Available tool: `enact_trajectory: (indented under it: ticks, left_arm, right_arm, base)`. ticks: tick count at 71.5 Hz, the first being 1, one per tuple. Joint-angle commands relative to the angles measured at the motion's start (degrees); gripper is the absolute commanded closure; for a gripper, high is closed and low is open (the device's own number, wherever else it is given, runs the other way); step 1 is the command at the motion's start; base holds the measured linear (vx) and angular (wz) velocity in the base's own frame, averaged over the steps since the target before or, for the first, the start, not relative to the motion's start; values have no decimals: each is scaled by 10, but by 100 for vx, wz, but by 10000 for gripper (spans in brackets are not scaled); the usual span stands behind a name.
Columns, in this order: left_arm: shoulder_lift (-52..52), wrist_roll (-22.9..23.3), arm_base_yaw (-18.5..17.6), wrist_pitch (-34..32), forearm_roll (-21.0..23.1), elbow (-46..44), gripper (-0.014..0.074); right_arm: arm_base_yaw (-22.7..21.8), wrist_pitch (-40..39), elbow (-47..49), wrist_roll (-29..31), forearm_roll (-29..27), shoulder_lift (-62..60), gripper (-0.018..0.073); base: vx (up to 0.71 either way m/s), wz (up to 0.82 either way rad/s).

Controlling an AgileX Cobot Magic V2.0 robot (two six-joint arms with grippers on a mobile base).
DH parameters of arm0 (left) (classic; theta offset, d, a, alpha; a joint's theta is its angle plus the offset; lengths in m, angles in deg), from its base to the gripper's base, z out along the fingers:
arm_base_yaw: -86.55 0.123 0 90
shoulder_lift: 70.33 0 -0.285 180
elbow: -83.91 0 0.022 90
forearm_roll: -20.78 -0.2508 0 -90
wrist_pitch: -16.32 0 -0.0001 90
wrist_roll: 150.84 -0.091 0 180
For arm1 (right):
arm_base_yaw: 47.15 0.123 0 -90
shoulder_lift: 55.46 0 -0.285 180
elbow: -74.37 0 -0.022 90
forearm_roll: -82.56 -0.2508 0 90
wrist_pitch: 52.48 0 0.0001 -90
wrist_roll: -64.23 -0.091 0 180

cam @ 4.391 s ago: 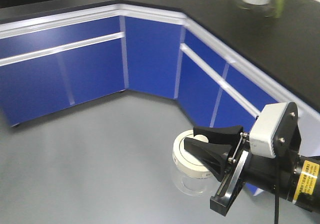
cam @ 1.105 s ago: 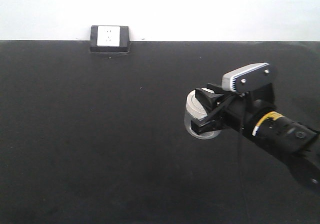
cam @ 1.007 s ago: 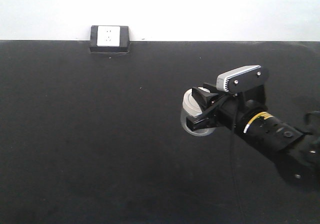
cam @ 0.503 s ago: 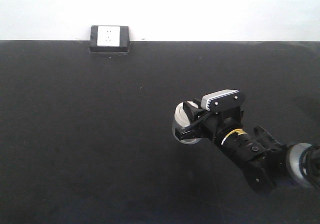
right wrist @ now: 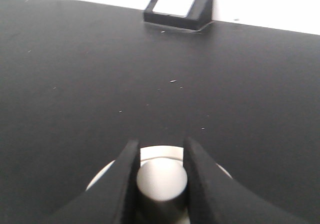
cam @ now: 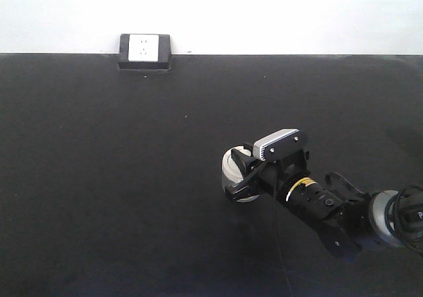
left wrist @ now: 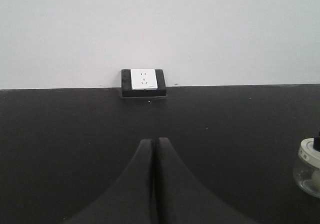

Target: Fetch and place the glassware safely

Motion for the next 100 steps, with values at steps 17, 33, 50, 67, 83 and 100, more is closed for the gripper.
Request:
enact_trajectory:
  ticks: [17,33,50,67,83,100]
  left_arm:
    - [-6,1,-4,-40,4,-17,603]
    - [-6,1,-4,-40,4,-17,603]
    - [-6,1,-4,-40,4,-17,603]
    - [-6,1,-4,-40,4,-17,603]
    - [-6,1,-4,-40,4,-17,603]
    - [-6,1,-4,-40,4,-17,603]
  right_arm:
    - [-1,15,11,1,13,-39,130]
    - [-1,113,11,-28,12,-159,85]
    - [-1,292,11,-35,12,-337,85]
    - [-1,460,11,-34,9,-506,85]
    - [-1,601,11,-18,15,-648,85]
    - [-1,697,11,-10,37,-782,85]
  base:
    - [0,0]
    - [0,0]
    - [0,0]
    - [0,0]
    - [0,0]
    - [0,0]
